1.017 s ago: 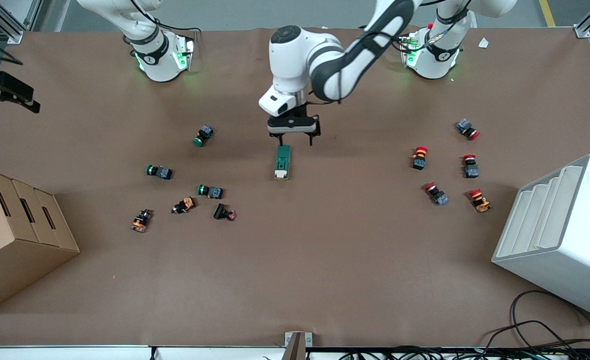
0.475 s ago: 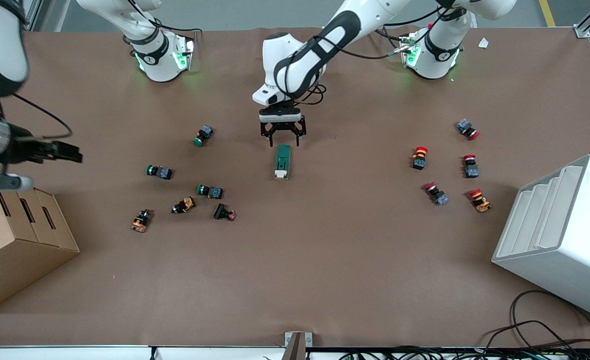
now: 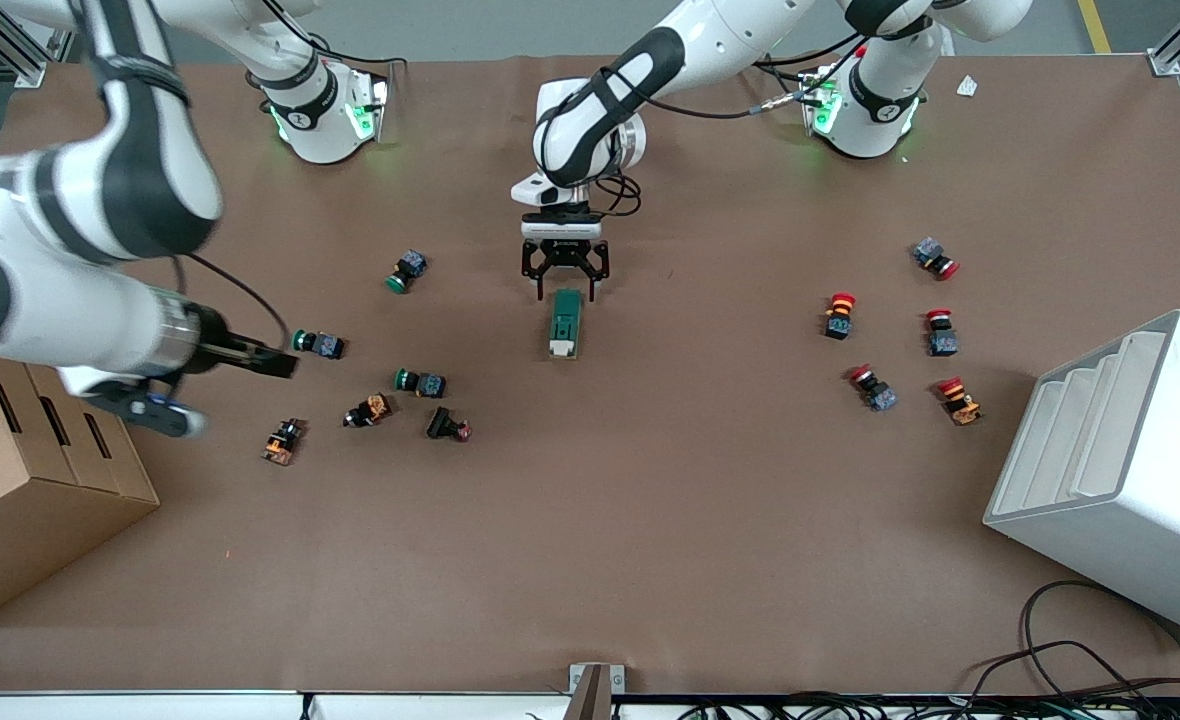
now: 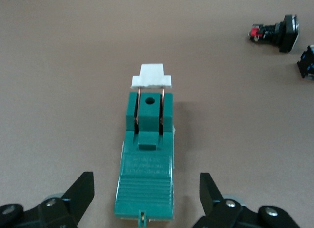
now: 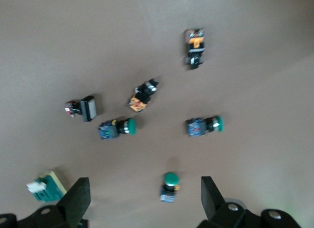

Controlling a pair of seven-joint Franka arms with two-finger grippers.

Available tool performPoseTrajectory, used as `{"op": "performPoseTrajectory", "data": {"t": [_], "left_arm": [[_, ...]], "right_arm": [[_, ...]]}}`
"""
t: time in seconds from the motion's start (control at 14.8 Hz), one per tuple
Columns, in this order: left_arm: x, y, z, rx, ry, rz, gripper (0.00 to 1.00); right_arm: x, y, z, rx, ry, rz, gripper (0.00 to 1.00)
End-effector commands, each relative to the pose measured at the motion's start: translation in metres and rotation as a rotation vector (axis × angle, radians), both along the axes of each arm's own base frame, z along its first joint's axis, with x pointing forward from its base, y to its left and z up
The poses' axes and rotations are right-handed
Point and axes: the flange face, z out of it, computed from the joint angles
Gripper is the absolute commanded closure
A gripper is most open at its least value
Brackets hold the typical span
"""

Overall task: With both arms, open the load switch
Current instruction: 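Hold the green switch with the left gripper while the right gripper reaches over, then lower the right gripper onto the white toggle of the switch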

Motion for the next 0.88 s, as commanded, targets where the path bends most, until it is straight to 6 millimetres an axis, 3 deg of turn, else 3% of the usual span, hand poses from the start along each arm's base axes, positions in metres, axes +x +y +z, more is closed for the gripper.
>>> {"op": "performPoseTrajectory", "data": {"t": [0.0,0.2,0.34,0.47,0.81], "left_arm": [[-0.008,-0.002,-0.015,-0.034,-0.101,0.0,0.05],[-0.011,0.003,-0.035,-0.041,-0.178,0.021,0.05],[-0.014,0.001,-0.038,-0.05,-0.201,0.023,0.05],[-0.017,0.0,-0.039,-0.077,-0.23,0.015,0.05],[-0.032,0.007,-0.067,-0.026,-0.317,0.019,0.01]], "right_arm": [[-0.004,0.052,-0.021,-0.026,0.016,-0.119,0.0],[-0.01,0.099,-0.041,-0.031,0.006,-0.139,0.0],[-0.01,0.116,-0.058,-0.042,0.001,-0.156,0.0],[-0.019,0.142,-0.077,-0.081,0.011,-0.257,0.0],[-0.039,0.198,-0.132,-0.178,0.05,-0.504,0.0]]}}
